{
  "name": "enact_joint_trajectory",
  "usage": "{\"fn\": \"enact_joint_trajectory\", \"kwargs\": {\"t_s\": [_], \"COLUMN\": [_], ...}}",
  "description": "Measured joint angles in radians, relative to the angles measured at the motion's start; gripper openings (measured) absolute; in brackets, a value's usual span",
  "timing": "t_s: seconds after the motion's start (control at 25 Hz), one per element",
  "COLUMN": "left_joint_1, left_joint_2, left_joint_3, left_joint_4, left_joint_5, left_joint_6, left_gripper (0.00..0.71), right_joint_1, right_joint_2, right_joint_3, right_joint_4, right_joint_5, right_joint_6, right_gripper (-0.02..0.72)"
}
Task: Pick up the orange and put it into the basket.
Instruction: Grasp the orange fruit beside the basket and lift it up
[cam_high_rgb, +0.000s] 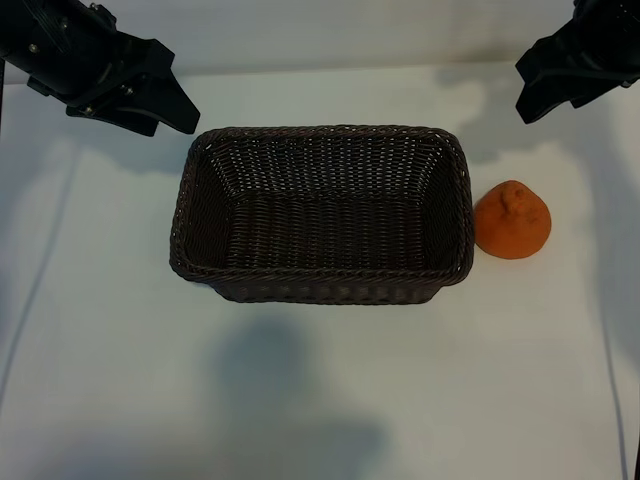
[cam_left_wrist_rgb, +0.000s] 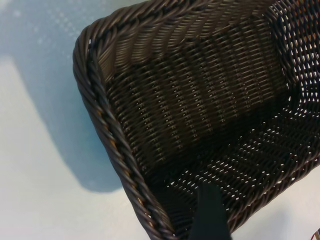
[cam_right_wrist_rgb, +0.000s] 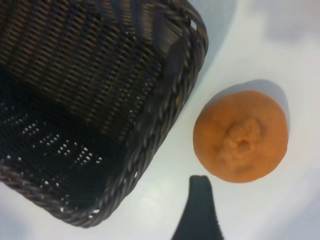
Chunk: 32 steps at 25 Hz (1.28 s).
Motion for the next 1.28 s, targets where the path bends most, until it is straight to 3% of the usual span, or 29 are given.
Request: {"fn": "enact_joint_trajectory", "kwargs": {"t_s": [0.48,1.28], "left_joint_1": [0.000,0.000], "left_joint_2": [0.000,0.000], "left_joint_3": [0.000,0.000], "left_joint_4": [0.000,0.000], "left_joint_5": [0.000,0.000], "left_joint_6": [0.000,0.004], "left_gripper": [0.557,0.558], "right_joint_1": [0.000,0.000], "right_joint_2": [0.155,0.217], "right_joint_3": [0.000,0.000], "right_joint_4": [-0.001,-0.054], "right_joint_5": [0.000,-0.023], "right_joint_6": [0.014,0.027], "right_gripper": [0.554,0.554]}}
